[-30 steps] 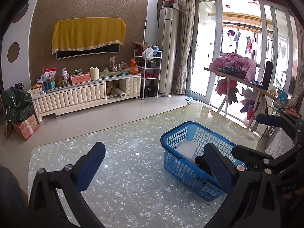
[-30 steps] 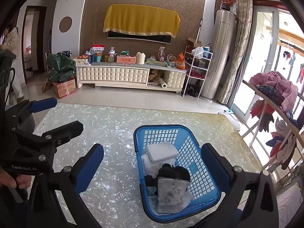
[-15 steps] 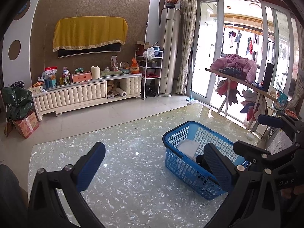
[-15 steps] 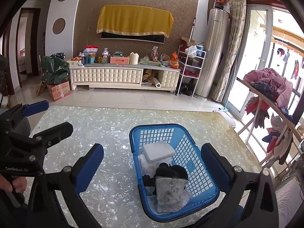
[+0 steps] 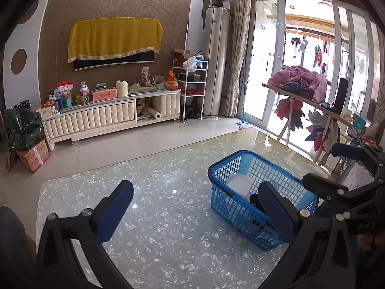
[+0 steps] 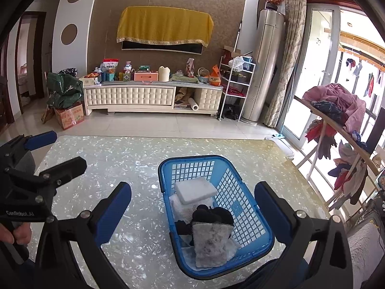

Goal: Organize soft objects

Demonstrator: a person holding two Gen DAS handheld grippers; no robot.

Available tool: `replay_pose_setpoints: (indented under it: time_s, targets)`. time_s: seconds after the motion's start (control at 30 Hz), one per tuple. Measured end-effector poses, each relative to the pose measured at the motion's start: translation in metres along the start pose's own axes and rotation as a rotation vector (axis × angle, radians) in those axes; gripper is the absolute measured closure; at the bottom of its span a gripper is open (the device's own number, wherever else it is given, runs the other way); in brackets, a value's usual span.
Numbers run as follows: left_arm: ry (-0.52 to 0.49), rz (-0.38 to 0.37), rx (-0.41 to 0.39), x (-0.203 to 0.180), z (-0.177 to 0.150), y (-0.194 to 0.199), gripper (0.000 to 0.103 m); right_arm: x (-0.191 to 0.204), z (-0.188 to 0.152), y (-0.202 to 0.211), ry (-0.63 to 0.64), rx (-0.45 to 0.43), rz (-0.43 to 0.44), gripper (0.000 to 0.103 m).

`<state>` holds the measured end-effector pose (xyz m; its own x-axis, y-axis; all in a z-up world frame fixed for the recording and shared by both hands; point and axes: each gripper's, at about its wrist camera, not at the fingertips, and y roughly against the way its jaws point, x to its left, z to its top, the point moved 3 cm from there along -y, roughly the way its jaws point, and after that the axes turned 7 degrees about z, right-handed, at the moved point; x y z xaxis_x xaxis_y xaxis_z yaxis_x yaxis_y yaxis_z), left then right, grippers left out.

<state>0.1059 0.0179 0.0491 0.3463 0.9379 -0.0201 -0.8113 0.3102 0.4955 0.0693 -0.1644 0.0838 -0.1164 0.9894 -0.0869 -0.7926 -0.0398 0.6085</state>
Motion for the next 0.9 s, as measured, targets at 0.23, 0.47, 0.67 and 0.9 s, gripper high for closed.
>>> replay_pose_setpoints:
  time_s: [0.23,0.47,0.67,0.9]
  targets:
    - [-0.008,-0.011,-0.003,-0.0008,0.0004,0.0023,0.0,0.0001,0.0008,-0.0003,0.001,0.003,-0.004,0.001]
    - [-0.006,-0.01,0.0,0.0002,0.0005,0.0029,0.0,-0.0005,0.0008,-0.0003,-0.002,0.006,-0.006,0.001]
    - [-0.009,-0.012,-0.015,-0.002,0.0008,0.0059,0.0,-0.0009,-0.0004,0.0014,-0.002,0.007,-0.007,0.001]
    - [-0.014,-0.012,-0.011,-0.0042,-0.0001,0.0058,0.0,-0.0028,-0.0018,0.0021,-0.001,0.013,-0.009,0.001]
